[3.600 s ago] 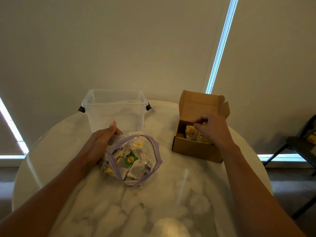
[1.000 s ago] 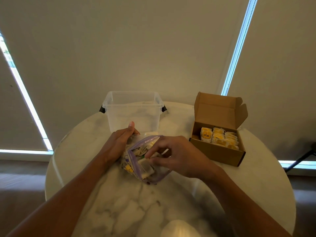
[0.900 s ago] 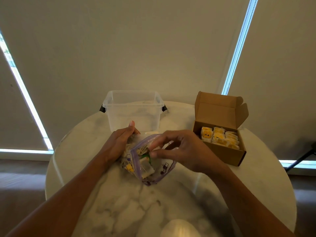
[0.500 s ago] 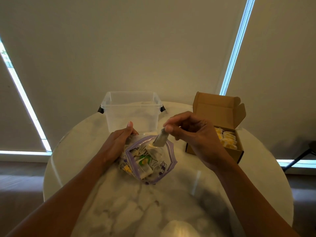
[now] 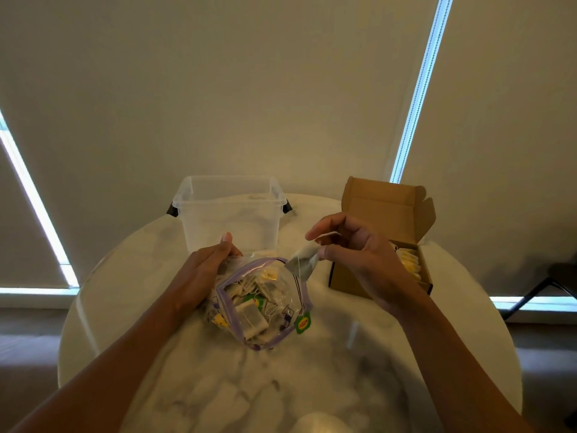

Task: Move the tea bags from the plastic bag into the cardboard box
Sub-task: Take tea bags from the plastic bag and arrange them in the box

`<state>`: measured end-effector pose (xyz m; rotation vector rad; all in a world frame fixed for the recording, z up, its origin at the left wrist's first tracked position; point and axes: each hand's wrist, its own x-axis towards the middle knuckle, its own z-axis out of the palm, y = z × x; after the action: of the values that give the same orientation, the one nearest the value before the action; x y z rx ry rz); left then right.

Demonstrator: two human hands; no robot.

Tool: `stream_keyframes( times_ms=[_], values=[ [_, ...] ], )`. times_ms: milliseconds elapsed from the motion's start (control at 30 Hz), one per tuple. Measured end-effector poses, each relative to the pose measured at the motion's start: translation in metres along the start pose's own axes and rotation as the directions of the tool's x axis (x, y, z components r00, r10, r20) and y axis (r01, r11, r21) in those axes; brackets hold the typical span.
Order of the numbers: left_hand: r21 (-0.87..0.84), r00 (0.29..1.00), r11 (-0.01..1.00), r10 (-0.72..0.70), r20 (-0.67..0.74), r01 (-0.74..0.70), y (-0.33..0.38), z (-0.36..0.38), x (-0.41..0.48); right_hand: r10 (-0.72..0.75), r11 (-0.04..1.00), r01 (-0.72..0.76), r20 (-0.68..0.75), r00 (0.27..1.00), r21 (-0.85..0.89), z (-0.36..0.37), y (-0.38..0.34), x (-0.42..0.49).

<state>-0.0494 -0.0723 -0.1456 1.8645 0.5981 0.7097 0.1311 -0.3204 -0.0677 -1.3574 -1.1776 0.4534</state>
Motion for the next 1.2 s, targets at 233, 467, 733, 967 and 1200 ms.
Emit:
stream_keyframes(
  times_ms=[233, 467, 733, 967, 1200],
  values=[
    [0.014, 1.0, 1.0, 0.001, 0.003, -0.001, -0.001, -0.001, 0.0, -0.021, 0.999, 0.014, -0.239, 0.971, -0.031, -0.013, 0.004, 0.002],
    [0.008, 1.0, 1.0, 0.013, 0.005, -0.013, 0.003, 0.002, -0.002, -0.176, 0.984, 0.128, -0.55, 0.816, -0.124, -0.055, 0.004, 0.011],
    [-0.007, 0.999, 0.999, 0.038, 0.009, -0.038, 0.001, 0.001, 0.0, -0.322, 0.908, 0.083, -0.558, 0.764, -0.41, -0.083, -0.01, 0.038],
    [-0.018, 0.999, 0.999, 0.038, 0.023, -0.038, 0.001, 0.002, 0.0, -0.153, 0.872, -0.063, -0.392, 0.907, -0.486, -0.076, 0.033, 0.034],
    [-0.009, 0.999, 0.999, 0.047, 0.01, -0.046, 0.0, 0.001, 0.0, 0.056, 0.76, -0.191, -0.23, 0.972, -0.621, -0.077, 0.061, 0.032]
  ],
)
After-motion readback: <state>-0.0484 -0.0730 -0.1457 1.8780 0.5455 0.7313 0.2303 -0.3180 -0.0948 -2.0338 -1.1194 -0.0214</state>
